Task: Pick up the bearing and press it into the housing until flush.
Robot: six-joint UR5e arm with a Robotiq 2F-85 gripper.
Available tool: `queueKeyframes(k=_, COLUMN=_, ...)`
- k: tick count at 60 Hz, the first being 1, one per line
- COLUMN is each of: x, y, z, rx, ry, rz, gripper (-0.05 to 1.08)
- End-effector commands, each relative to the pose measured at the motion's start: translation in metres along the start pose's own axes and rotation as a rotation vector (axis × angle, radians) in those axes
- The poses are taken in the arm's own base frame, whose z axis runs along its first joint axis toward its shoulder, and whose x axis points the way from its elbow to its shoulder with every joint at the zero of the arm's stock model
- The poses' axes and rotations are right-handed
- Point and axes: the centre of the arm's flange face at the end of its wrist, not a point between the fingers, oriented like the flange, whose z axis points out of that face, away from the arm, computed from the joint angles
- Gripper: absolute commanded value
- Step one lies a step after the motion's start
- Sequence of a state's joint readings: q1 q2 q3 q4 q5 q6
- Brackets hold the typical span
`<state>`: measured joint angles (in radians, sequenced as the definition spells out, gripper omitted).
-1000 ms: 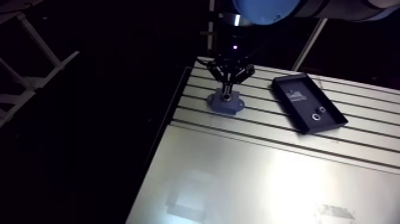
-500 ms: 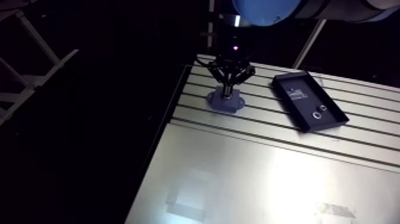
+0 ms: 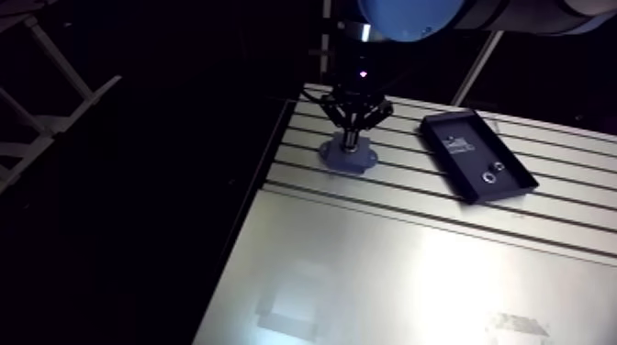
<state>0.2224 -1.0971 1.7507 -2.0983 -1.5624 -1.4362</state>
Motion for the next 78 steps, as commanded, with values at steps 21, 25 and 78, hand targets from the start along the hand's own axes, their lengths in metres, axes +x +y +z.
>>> queueKeyframes(k=21, x=-0.0024, y=-0.0005, z=0.003, rx=-0.002, ry=-0.005, rz=-0.003, gripper=1.0)
queueKeyframes(k=25, x=-0.0029, y=-0.0004, z=0.0037, rx=-0.002, ry=-0.006, rz=-0.003, gripper=1.0)
queueKeyframes(k=78, x=-0.0048, y=-0.0035, z=0.006, rx=-0.007, ry=-0.009, rz=-0.017, gripper=1.0)
